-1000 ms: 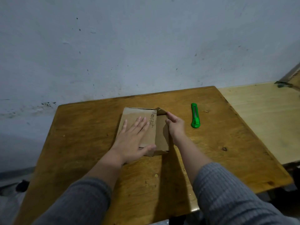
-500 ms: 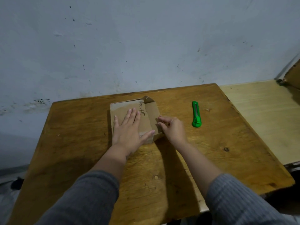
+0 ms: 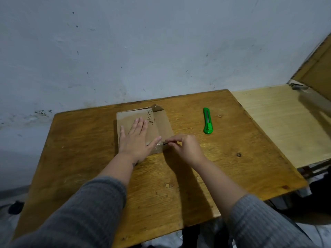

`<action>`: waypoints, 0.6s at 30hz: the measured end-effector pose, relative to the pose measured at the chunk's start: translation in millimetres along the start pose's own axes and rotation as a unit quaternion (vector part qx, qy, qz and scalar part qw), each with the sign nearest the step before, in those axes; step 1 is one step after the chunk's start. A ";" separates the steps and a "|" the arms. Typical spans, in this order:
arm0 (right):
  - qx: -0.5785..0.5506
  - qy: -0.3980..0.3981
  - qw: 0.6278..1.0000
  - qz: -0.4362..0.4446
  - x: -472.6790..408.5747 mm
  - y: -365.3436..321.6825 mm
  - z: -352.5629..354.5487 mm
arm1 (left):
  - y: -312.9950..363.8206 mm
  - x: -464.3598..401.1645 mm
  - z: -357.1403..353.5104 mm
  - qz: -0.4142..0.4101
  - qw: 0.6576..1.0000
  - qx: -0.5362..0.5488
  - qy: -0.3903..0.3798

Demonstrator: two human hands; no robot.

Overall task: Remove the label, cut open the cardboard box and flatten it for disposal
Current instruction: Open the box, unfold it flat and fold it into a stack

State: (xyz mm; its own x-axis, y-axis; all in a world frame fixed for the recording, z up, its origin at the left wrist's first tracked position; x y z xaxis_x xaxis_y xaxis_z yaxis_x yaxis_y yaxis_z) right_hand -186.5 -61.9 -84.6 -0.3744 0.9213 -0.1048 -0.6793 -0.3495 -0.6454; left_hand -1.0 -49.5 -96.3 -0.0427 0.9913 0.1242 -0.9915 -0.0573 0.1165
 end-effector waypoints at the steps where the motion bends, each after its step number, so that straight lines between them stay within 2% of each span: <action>1: 0.003 0.007 1.000 -0.003 0.5 1.2 -2.2 | -1.3 0.5 -0.5 0.000 1.000 -0.002 0.003; 6: 0.026 0.017 0.999 -0.035 9.6 22.5 -3.3 | -5.0 4.0 -0.3 -0.007 1.000 -0.008 0.015; 11: 0.043 0.021 0.999 -0.021 16.8 28.4 -5.5 | -3.7 4.1 -0.9 -0.002 1.000 -0.014 0.023; 16: 0.011 0.090 0.996 -0.025 21.2 18.9 -6.7 | -2.9 4.7 -3.6 -0.003 0.999 -0.016 0.031; 18: 0.006 0.092 0.995 -0.030 9.6 9.4 -9.5 | -1.9 6.2 -3.6 -0.001 0.999 -0.016 0.034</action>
State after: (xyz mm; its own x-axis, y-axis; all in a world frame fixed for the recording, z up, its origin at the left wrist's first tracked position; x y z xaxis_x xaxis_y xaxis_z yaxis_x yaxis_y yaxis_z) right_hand -190.5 -54.7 -98.9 -0.2110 0.9559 -0.2042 -0.7050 -0.2935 -0.6456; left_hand 0.1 -42.8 -99.3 -0.0486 0.9972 0.0565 -0.9950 -0.0532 0.0840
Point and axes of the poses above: each hand's wrist, its own x-axis away from the middle knuckle, its own z-axis out of the back of the hand, y = z × x, the point moved 2 cm from there along -x, towards the middle knuckle, and after that the axes turned 1 degree about z, right-handed, at the moved point
